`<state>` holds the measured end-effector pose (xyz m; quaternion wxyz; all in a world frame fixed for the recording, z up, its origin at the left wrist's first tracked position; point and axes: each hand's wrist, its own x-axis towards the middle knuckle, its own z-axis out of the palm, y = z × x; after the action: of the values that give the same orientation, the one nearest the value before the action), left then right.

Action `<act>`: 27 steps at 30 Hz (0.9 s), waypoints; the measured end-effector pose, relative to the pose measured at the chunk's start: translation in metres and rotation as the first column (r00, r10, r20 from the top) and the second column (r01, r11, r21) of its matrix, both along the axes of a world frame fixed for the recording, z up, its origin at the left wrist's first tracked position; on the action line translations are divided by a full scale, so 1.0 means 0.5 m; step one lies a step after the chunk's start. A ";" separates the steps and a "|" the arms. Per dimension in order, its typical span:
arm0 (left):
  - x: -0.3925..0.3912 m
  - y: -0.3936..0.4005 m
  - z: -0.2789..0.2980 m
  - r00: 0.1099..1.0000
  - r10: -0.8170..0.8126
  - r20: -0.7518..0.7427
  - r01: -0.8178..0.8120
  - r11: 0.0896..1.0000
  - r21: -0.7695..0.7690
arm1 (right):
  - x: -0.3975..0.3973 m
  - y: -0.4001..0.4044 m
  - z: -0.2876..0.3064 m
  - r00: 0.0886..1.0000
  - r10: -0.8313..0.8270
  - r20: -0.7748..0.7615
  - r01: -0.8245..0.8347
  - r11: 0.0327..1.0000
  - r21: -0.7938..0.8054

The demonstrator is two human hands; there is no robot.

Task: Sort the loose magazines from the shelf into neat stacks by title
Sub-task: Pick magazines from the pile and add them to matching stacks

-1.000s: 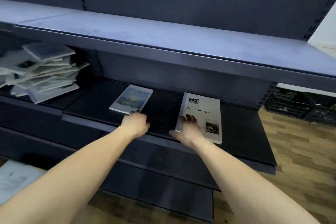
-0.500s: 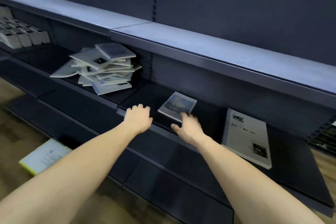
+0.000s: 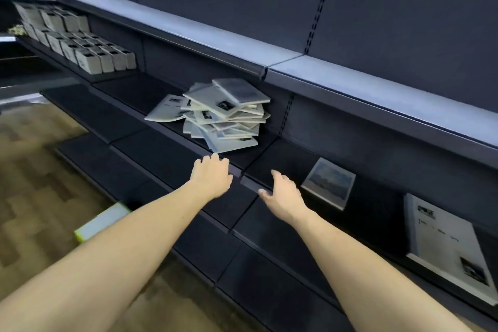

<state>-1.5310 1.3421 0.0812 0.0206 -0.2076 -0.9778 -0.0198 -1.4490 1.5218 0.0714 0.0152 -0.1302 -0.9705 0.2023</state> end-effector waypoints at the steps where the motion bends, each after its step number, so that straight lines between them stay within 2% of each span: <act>1: -0.011 -0.016 -0.001 1.000 0.007 0.003 -0.008 1.000 0.008 | -0.012 -0.015 -0.001 1.000 0.005 0.000 -0.005 1.000 0.001; 10: -0.119 -0.096 0.004 0.997 0.083 -0.007 -0.082 0.992 0.098 | -0.158 -0.100 0.010 0.991 0.039 -0.130 -0.036 0.999 0.025; 15: -0.223 -0.091 0.035 0.992 0.093 -0.084 -0.084 0.991 0.100 | -0.279 -0.101 0.033 0.973 0.025 -0.230 -0.017 0.999 0.034; 24: -0.433 -0.031 0.086 0.979 0.084 -0.184 -0.058 0.988 0.140 | -0.517 -0.031 0.070 0.967 -0.036 -0.252 0.017 0.997 -0.079; 27: -0.480 -0.013 0.076 0.978 0.079 -0.191 -0.056 0.991 0.124 | -0.570 -0.021 0.070 0.965 -0.015 -0.262 0.008 1.000 -0.028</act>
<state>-1.7709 1.3355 0.1191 0.1293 -0.1734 -0.9747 -0.0563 -1.7341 1.5115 0.1063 0.1429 -0.1079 -0.9564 0.2306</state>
